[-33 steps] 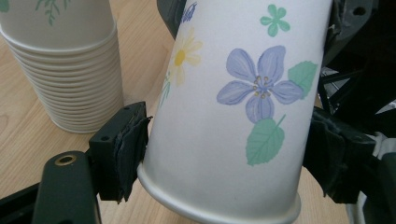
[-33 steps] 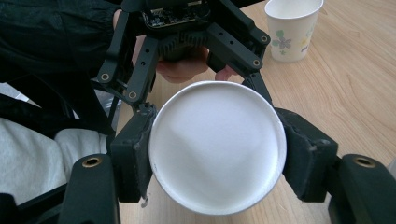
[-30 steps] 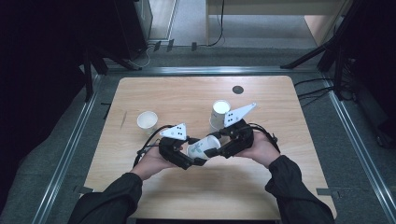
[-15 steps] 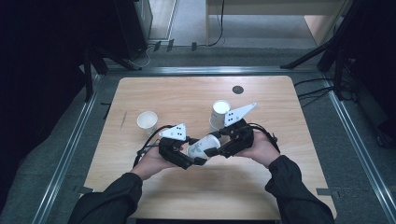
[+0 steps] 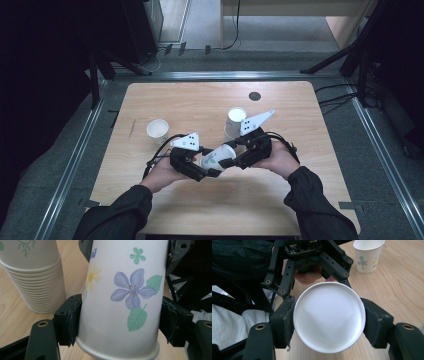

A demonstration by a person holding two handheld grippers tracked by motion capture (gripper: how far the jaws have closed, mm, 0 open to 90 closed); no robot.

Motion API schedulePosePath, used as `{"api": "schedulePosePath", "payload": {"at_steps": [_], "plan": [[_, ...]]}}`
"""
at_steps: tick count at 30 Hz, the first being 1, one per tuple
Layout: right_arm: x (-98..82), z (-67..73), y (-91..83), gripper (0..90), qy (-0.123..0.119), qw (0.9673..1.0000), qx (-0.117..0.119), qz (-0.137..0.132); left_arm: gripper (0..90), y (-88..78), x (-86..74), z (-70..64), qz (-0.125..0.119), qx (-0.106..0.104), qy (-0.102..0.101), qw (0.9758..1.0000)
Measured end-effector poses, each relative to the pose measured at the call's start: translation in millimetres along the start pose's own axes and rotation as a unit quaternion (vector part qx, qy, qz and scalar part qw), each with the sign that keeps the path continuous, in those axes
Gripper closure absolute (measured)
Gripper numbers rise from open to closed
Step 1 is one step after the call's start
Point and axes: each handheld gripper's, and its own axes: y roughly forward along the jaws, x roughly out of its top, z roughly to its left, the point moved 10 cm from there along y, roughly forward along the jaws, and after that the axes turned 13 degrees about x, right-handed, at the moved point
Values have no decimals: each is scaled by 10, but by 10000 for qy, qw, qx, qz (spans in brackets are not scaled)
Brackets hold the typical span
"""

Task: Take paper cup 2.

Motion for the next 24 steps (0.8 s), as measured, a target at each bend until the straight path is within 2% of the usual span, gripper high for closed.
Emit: {"api": "schedulePosePath", "payload": {"at_steps": [5, 12, 16, 21, 24], "plan": [[2, 9, -3, 317, -28, 10000, 35, -18, 269, -11, 7, 3, -19, -14, -21, 10000], [-3, 2, -39, 280, -27, 10000, -52, -50, 269, -43, 19, 26, -35, -19, -63, 10000], [-36, 0, -80, 271, -31, 9999, -113, -91, 269, -81, 29, 55, -54, -58, -176, 9998], [-91, -10, -140, 261, -2, 9997, -223, -139, 269, -139, 35, 98, -20, -39, -177, 9998], [-129, -8, -152, 262, -30, 9995, -280, -139, 270, -156, 27, 112, 129, -19, -155, 9998]]}}
